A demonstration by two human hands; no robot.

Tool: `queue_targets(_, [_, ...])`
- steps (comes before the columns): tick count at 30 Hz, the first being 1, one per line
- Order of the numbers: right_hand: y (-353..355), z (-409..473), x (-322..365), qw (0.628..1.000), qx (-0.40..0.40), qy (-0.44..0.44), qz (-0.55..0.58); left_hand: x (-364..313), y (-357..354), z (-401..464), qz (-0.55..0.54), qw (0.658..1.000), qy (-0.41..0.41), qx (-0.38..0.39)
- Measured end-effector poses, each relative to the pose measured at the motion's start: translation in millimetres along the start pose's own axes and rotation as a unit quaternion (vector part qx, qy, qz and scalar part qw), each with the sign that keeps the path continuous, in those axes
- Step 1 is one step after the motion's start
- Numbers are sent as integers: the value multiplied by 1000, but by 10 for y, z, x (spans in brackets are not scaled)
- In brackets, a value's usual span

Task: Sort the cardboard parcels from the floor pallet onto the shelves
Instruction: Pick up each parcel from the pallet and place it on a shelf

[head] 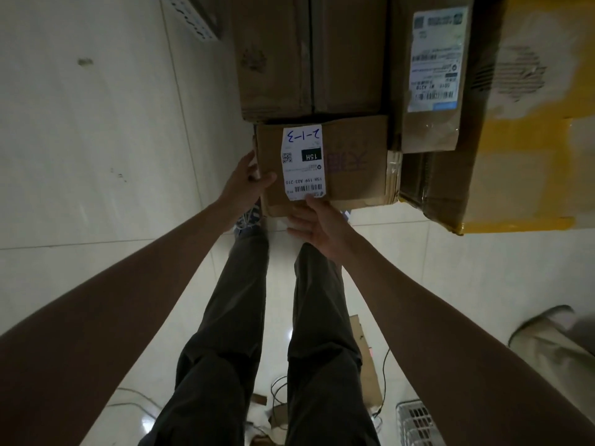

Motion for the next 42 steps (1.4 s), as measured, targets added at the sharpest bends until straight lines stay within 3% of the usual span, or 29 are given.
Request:
queue_targets(6, [-67,-757,328,982,-44,-42,-179,-355,128,-744,95,995,2,-30])
queue_targets(10, [-222,-1595,822,954,-90,20,-286,-846,230,-1385,164,986,-27,-10])
queue_targets(18, [-1010,-3487,2040,874,-102,146,-452,-2189,578,-2903,284,953,-103,41])
queue_targets(25, [-2203,-5226,3269,765,-51,295,-570,-3762,918,-4501,319,916,-243,-8])
queue_targets(30, [-3132,-6316,3666,631,-43,397,-665,-4530,1212,-5724,354,874,-321,-88])
queue_targets(36, [-4121,-7406,3692,506,-14,488,-711,-4900,1746,-6977,326,838,-387,-204])
queue_targets(42, [-4956,-7989,3347,432,25,534,-726,-4772,2361,-7713,323,813,-391,-287])
Point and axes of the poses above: each hand's wrist, its own z-axis towards the middle knuckle, its own y-axis out of the back of the hand, x = y × z, the point moved 9 cm from there along z, towards the middle knuckle, and after that the axes turned 7 degrees about -z, right-handed, at the moved point
